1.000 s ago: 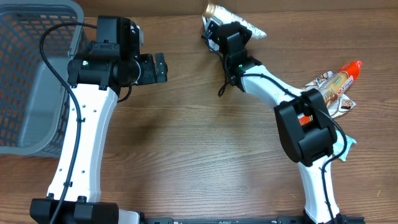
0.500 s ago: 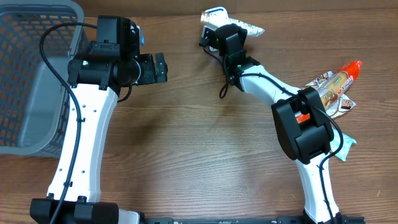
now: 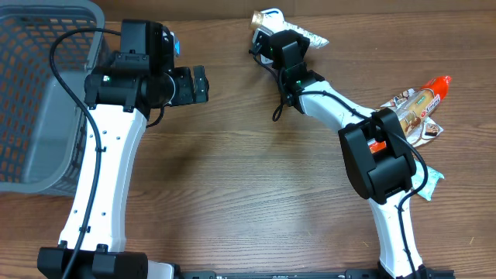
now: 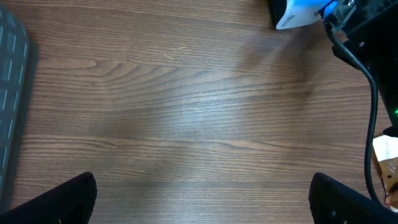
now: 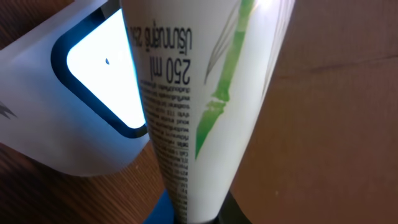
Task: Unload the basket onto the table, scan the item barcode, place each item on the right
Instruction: 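Hold the tube's back label against the white scanner, then carry the tube right and drop it onto the pile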
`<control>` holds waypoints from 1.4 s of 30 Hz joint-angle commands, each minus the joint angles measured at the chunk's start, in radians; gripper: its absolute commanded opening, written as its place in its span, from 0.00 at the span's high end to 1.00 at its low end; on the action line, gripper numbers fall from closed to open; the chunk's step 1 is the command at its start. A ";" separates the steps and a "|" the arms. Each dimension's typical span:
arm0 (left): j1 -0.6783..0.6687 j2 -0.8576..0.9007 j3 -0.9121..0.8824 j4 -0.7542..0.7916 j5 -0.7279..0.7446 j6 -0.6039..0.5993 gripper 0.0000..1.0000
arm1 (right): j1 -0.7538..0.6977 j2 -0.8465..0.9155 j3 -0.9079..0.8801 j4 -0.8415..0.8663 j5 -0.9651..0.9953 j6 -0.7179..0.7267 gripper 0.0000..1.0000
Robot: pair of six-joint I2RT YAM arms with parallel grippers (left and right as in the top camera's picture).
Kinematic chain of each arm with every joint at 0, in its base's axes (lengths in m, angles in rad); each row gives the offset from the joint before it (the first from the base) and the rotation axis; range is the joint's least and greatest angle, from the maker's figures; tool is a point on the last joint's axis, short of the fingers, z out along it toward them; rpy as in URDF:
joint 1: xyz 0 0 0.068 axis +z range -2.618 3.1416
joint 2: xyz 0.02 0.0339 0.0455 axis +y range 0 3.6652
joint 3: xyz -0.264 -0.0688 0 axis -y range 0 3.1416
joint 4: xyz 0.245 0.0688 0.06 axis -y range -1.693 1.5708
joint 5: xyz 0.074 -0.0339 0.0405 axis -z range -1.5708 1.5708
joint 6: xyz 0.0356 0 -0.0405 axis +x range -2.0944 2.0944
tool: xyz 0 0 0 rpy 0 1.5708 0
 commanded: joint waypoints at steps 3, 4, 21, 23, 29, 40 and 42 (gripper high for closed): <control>-0.002 -0.013 0.018 0.000 -0.003 0.016 0.00 | -0.004 -0.009 0.045 0.003 0.000 0.034 0.96; -0.002 -0.013 0.018 0.000 -0.003 0.016 0.00 | -0.004 -0.009 0.045 0.002 0.002 0.040 0.96; -0.002 -0.013 0.018 0.000 -0.003 0.016 0.00 | 0.015 -0.277 0.047 -0.392 -0.099 0.517 0.97; -0.002 -0.013 0.018 0.000 -0.003 0.016 0.00 | 0.015 -0.338 0.047 -0.470 -0.176 0.634 0.97; -0.002 -0.013 0.018 0.000 -0.003 0.016 0.00 | -0.003 -0.536 0.047 -0.720 -0.537 1.050 0.96; -0.002 -0.013 0.018 0.000 -0.003 0.016 0.00 | -0.077 -0.620 -0.007 -1.233 -0.572 1.545 0.96; -0.002 -0.013 0.018 0.000 -0.003 0.016 0.00 | -0.084 -0.618 -0.061 -1.234 -0.521 1.552 0.96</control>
